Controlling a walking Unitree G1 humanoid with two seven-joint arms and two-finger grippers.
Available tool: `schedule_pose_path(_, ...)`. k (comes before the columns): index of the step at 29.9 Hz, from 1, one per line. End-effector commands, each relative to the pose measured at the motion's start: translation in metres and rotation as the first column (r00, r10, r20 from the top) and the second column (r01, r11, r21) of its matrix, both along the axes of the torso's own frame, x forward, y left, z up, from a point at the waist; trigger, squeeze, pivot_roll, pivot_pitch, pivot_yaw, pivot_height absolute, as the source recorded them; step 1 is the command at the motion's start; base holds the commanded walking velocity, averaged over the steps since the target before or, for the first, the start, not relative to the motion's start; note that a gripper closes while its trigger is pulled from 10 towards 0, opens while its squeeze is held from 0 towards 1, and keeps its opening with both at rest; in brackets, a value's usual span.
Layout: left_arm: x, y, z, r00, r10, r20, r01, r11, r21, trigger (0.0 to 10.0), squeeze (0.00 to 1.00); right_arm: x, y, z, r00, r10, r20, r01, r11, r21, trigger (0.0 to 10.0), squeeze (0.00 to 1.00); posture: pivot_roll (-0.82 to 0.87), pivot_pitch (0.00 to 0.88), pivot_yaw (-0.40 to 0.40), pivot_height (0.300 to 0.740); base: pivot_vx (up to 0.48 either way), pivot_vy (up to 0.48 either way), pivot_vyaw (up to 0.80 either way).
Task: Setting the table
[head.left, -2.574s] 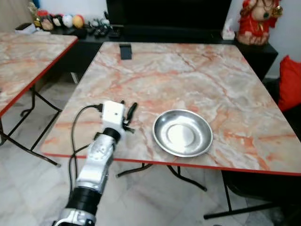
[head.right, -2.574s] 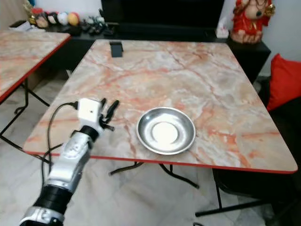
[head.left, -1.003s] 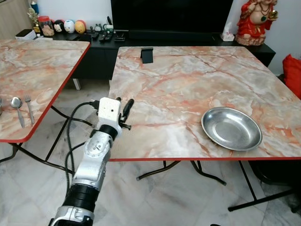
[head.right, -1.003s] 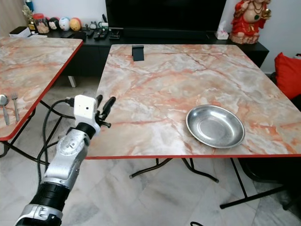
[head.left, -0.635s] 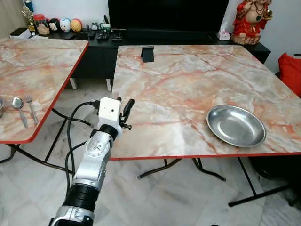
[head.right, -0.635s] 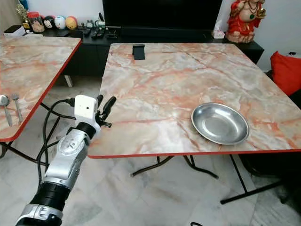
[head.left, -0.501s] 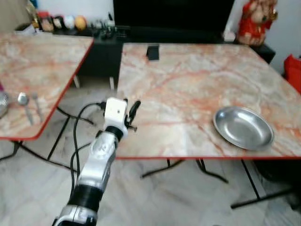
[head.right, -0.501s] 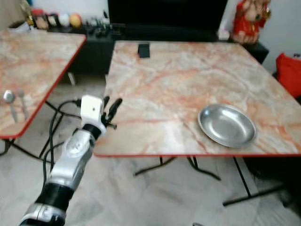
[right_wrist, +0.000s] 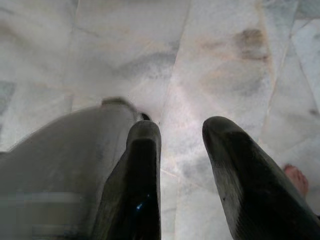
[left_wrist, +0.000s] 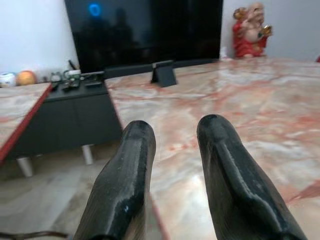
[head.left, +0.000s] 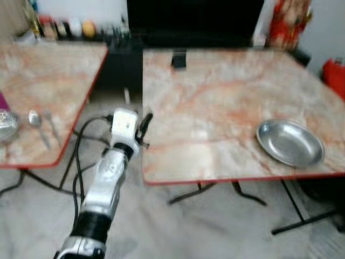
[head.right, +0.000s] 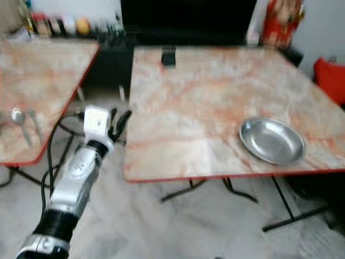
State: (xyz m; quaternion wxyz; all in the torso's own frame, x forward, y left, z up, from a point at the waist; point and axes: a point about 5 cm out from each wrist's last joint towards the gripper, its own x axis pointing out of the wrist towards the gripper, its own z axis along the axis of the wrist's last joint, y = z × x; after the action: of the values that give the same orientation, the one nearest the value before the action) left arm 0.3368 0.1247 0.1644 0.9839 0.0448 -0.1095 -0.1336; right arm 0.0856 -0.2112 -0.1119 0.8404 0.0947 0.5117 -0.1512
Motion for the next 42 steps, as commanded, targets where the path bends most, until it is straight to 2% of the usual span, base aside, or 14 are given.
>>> schedule_pose_path(1, -0.0005, -0.0065, 0.0036, 1.000, -0.020, 0.011, 0.020, 1.000, -0.009, 10.0, 0.00, -0.0030, -0.0054, 0.0004, 1.000, -0.007, -0.006, 0.007, 1.000, -0.015, 10.0, 0.00, 0.10, 0.000, -0.035, 0.728, 0.000, 0.240, 0.00)
schedule_pose_path(42, -0.0008, -0.0019, 0.0033, 1.000, 0.011, 0.005, -0.011, 1.000, -0.015, 10.0, 0.00, 0.0008, -0.0076, 0.0017, 1.000, 0.002, 0.005, -0.002, 1.000, -0.019, 10.0, 0.00, 0.11, 0.000, -0.048, 0.728, 0.000, 0.251, 0.00)
